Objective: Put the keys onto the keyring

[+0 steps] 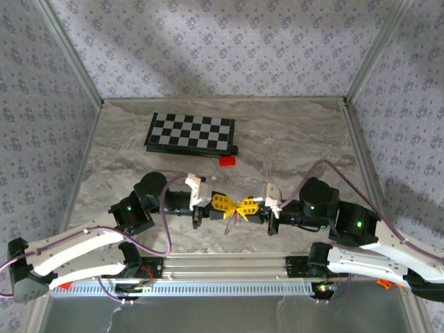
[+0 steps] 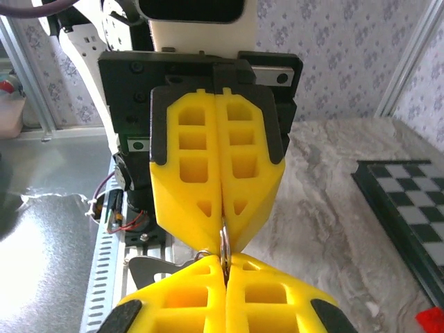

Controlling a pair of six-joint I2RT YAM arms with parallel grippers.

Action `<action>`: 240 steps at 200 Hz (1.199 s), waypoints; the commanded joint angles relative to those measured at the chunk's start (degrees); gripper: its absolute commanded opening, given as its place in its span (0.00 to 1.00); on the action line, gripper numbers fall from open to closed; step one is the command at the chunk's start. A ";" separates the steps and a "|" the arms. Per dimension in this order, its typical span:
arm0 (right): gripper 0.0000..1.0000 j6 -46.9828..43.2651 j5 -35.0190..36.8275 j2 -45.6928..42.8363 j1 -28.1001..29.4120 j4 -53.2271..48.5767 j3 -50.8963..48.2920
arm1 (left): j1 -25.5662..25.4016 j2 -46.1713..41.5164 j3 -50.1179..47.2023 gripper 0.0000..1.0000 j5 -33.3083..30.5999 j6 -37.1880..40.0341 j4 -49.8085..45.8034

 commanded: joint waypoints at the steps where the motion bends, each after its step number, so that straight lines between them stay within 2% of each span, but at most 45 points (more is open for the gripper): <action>1: 0.00 -0.08 2.59 0.34 -0.17 1.11 0.75 | -0.65 0.10 2.19 0.00 3.18 0.34 -1.36; 16: 0.00 -0.83 3.51 1.07 -0.03 -1.61 2.05 | -1.06 0.29 4.59 0.00 -0.06 4.13 -9.86; 47: 0.00 -3.41 5.87 5.27 0.69 -10.50 7.63 | -1.64 2.56 10.92 0.13 -6.75 11.90 -26.17; 65: 0.00 -4.45 5.77 7.74 0.94 -15.18 10.23 | -1.72 3.76 12.38 0.14 -7.09 13.45 -29.48; 91: 0.00 -5.21 4.80 10.20 1.03 -18.92 12.93 | -1.71 4.96 13.94 0.08 -7.02 14.70 -31.89; 108: 0.00 -5.54 4.53 11.19 1.03 -20.41 13.41 | -1.72 4.55 13.89 0.00 -7.14 14.72 -31.43; 150: 0.00 -4.43 4.79 9.75 1.03 -16.56 11.91 | -1.64 1.18 11.45 0.00 -5.30 11.92 -23.53; 188: 0.17 -1.75 2.83 5.27 1.03 -5.80 6.04 | -1.64 -1.51 7.30 0.00 -1.83 7.84 -10.77; 240: 0.20 -1.08 0.89 1.12 0.94 0.35 2.14 | -1.64 -0.69 5.15 0.00 4.10 3.85 -3.39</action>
